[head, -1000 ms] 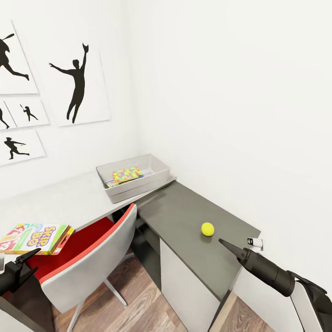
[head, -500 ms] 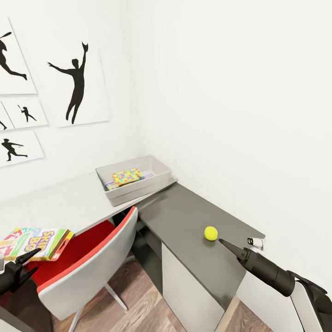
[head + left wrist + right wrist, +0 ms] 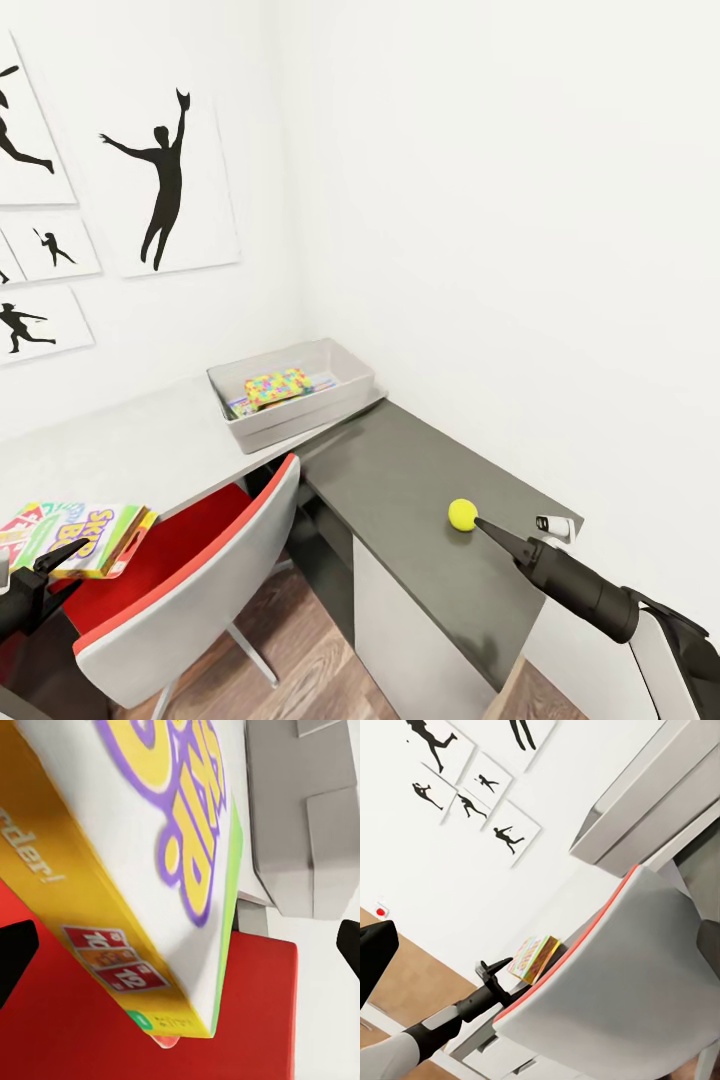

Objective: Put all the toys in the child's room - the three board games (two on the bed and one on the table), the two jigsaw puzzles on the table, and the tennis ball on the table - inside the toy box on the table in the child's room.

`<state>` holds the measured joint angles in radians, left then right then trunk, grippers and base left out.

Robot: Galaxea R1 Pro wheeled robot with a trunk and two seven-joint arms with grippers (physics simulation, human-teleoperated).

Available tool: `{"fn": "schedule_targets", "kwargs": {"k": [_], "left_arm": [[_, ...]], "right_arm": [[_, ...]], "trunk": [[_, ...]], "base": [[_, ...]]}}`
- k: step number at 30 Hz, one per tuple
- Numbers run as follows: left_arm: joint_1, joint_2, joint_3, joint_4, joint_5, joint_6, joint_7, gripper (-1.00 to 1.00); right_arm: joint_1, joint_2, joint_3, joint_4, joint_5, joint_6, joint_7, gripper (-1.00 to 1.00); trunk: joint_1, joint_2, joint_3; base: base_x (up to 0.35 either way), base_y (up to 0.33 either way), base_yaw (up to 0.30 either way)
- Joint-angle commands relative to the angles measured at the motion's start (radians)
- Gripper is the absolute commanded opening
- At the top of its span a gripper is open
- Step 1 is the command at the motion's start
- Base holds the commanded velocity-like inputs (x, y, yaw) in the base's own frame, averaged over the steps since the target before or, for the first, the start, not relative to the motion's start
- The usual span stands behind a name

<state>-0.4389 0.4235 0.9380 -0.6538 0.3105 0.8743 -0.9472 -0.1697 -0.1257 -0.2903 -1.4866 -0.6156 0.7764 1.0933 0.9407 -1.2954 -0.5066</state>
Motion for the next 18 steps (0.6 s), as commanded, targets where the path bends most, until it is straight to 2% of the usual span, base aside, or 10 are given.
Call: {"fn": "schedule_targets", "kwargs": {"k": [1,18], "left_arm": [[-0.001,0.000,0.002,0.000,-0.001,0.005,-0.003,1.00],[-0.001,0.000,0.002,0.000,-0.001,0.005,-0.002,1.00]], "right_arm": [[-0.001,0.000,0.000,0.000,-0.004,0.006,0.001,1.00],[-0.001,0.000,0.000,0.000,-0.004,0.004,0.001,1.00]], "trunk": [[0.000,-0.001,-0.001],[0.000,-0.001,-0.001]], "base": [[0.005,0.001,0.000],[0.001,0.000,0.000]]}}
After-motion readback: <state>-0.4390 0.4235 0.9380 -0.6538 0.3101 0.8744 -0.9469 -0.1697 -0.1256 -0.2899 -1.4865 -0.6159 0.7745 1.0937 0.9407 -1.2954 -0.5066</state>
